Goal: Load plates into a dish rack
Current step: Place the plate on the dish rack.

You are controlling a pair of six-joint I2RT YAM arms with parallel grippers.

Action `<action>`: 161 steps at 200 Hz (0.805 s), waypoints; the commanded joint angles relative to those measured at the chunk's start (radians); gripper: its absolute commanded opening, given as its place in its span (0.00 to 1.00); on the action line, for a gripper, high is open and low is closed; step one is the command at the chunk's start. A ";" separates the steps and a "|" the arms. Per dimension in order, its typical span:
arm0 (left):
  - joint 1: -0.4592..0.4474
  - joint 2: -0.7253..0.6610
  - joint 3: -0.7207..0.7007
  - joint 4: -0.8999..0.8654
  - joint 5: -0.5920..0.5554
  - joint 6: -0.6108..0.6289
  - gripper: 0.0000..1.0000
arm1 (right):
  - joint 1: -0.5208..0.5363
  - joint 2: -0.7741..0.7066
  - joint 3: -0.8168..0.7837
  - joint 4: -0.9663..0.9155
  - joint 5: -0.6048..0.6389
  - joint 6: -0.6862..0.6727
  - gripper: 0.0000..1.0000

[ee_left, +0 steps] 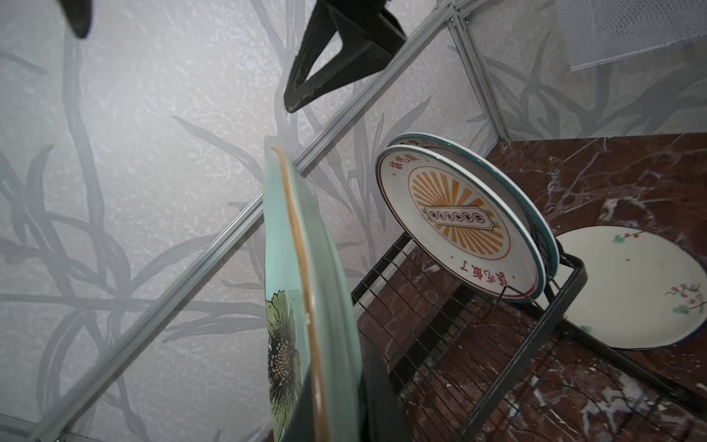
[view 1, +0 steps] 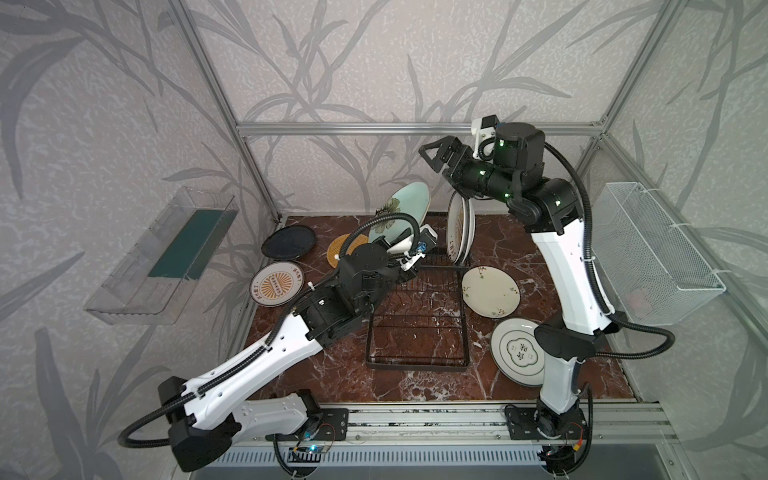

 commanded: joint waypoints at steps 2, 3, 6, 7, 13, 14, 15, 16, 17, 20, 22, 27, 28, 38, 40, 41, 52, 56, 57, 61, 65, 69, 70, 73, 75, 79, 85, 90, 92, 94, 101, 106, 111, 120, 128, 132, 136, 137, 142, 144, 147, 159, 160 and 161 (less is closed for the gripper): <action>0.002 -0.040 0.139 -0.068 0.062 -0.318 0.00 | -0.044 -0.025 -0.006 0.032 -0.045 -0.124 0.99; 0.002 -0.039 0.143 -0.072 0.063 -0.330 0.00 | -0.045 -0.027 -0.009 0.033 -0.044 -0.130 0.99; 0.003 -0.034 0.155 -0.087 0.071 -0.357 0.00 | -0.047 -0.036 -0.018 0.031 -0.038 -0.144 0.99; 0.003 -0.033 0.161 -0.091 0.073 -0.364 0.00 | -0.048 -0.038 -0.020 0.030 -0.036 -0.148 0.99; 0.003 -0.021 0.192 -0.120 0.090 -0.417 0.00 | -0.056 -0.058 -0.039 0.020 -0.013 -0.166 0.99; 0.003 -0.019 0.199 -0.123 0.092 -0.425 0.00 | -0.059 -0.061 -0.043 0.019 -0.010 -0.168 0.99; 0.003 -0.016 0.205 -0.127 0.095 -0.431 0.00 | -0.060 -0.063 -0.046 0.017 -0.008 -0.171 0.99; 0.003 -0.013 0.210 -0.133 0.096 -0.442 0.00 | -0.062 -0.066 -0.050 0.016 -0.006 -0.173 0.99; 0.003 -0.011 0.214 -0.136 0.098 -0.450 0.00 | -0.065 -0.069 -0.053 0.014 -0.004 -0.176 0.99; 0.003 -0.003 0.231 -0.149 0.100 -0.475 0.00 | -0.071 -0.080 -0.065 0.009 0.000 -0.183 0.99; 0.003 0.002 0.244 -0.155 0.101 -0.490 0.00 | -0.076 -0.088 -0.074 0.006 0.002 -0.188 0.99; 0.003 0.018 0.274 -0.175 0.109 -0.531 0.00 | -0.087 -0.106 -0.091 -0.001 0.008 -0.205 0.99; 0.004 0.021 0.279 -0.180 0.112 -0.541 0.00 | -0.089 -0.110 -0.097 -0.003 0.009 -0.210 0.99; 0.006 0.055 0.343 -0.221 0.144 -0.608 0.00 | -0.101 -0.156 -0.150 -0.018 0.045 -0.268 0.99; 0.006 0.063 0.355 -0.228 0.150 -0.621 0.00 | -0.102 -0.168 -0.166 -0.018 0.050 -0.279 0.99; 0.006 0.066 0.361 -0.231 0.151 -0.627 0.00 | -0.102 -0.174 -0.174 -0.017 0.056 -0.284 0.99; 0.008 0.105 0.425 -0.252 0.171 -0.693 0.00 | -0.107 -0.241 -0.279 0.001 0.104 -0.332 0.99; 0.010 0.119 0.446 -0.257 0.173 -0.716 0.00 | -0.111 -0.286 -0.326 0.017 0.115 -0.345 0.99; 0.010 0.122 0.451 -0.259 0.173 -0.722 0.00 | -0.112 -0.294 -0.332 0.022 0.116 -0.349 0.99; 0.012 0.135 0.472 -0.263 0.173 -0.742 0.00 | -0.117 -0.327 -0.389 0.043 0.120 -0.359 0.99; 0.013 0.148 0.490 -0.267 0.175 -0.763 0.00 | -0.124 -0.360 -0.442 0.069 0.121 -0.365 0.99; 0.015 0.162 0.509 -0.268 0.178 -0.779 0.00 | -0.133 -0.396 -0.496 0.096 0.117 -0.370 0.99; 0.015 0.165 0.514 -0.269 0.178 -0.783 0.00 | -0.136 -0.404 -0.510 0.103 0.115 -0.371 0.99; 0.016 0.175 0.526 -0.271 0.181 -0.793 0.00 | -0.144 -0.429 -0.551 0.123 0.109 -0.370 0.99; 0.016 0.183 0.536 -0.273 0.182 -0.799 0.00 | -0.152 -0.447 -0.579 0.136 0.105 -0.368 0.99; 0.017 0.196 0.553 -0.275 0.179 -0.813 0.00 | -0.164 -0.481 -0.632 0.162 0.096 -0.366 0.99; 0.020 0.215 0.574 -0.278 0.172 -0.839 0.00 | -0.188 -0.531 -0.711 0.200 0.080 -0.359 0.99; 0.022 0.228 0.589 -0.281 0.167 -0.860 0.00 | -0.207 -0.566 -0.764 0.225 0.072 -0.352 0.99; 0.023 0.236 0.595 -0.281 0.165 -0.867 0.00 | -0.215 -0.584 -0.794 0.232 0.068 -0.350 0.99; 0.024 0.243 0.601 -0.280 0.163 -0.873 0.00 | -0.224 -0.595 -0.818 0.244 0.065 -0.349 0.99; 0.025 0.263 0.620 -0.276 0.160 -0.892 0.00 | -0.253 -0.644 -0.887 0.267 0.052 -0.341 0.99; 0.026 0.276 0.632 -0.271 0.159 -0.899 0.00 | -0.272 -0.675 -0.937 0.281 0.046 -0.339 0.99; 0.026 0.293 0.642 -0.268 0.154 -0.908 0.00 | -0.287 -0.703 -0.982 0.295 0.037 -0.343 0.99; 0.026 0.318 0.661 -0.267 0.137 -0.927 0.00 | -0.312 -0.751 -1.061 0.318 0.033 -0.347 0.99; 0.027 0.341 0.679 -0.269 0.124 -0.938 0.00 | -0.332 -0.790 -1.125 0.337 0.028 -0.346 0.99; 0.027 0.352 0.688 -0.272 0.119 -0.943 0.00 | -0.340 -0.805 -1.156 0.346 0.022 -0.347 0.99; 0.027 0.364 0.697 -0.273 0.116 -0.946 0.00 | -0.349 -0.822 -1.185 0.354 0.017 -0.347 0.99; 0.027 0.366 0.699 -0.273 0.115 -0.947 0.00 | -0.351 -0.826 -1.193 0.355 0.015 -0.347 0.99; 0.029 0.380 0.708 -0.275 0.112 -0.952 0.00 | -0.363 -0.843 -1.224 0.363 0.005 -0.349 0.99; 0.029 0.385 0.712 -0.276 0.112 -0.953 0.00 | -0.367 -0.851 -1.237 0.367 -0.003 -0.348 0.99; 0.030 0.391 0.717 -0.276 0.110 -0.956 0.00 | -0.373 -0.859 -1.254 0.372 -0.014 -0.347 0.99; 0.031 0.415 0.731 -0.282 0.095 -0.973 0.00 | -0.391 -0.895 -1.317 0.392 -0.047 -0.346 0.99; 0.031 0.417 0.732 -0.283 0.094 -0.974 0.00 | -0.392 -0.898 -1.323 0.394 -0.048 -0.346 0.99; 0.032 0.418 0.733 -0.283 0.093 -0.975 0.00 | -0.393 -0.901 -1.329 0.396 -0.049 -0.346 0.99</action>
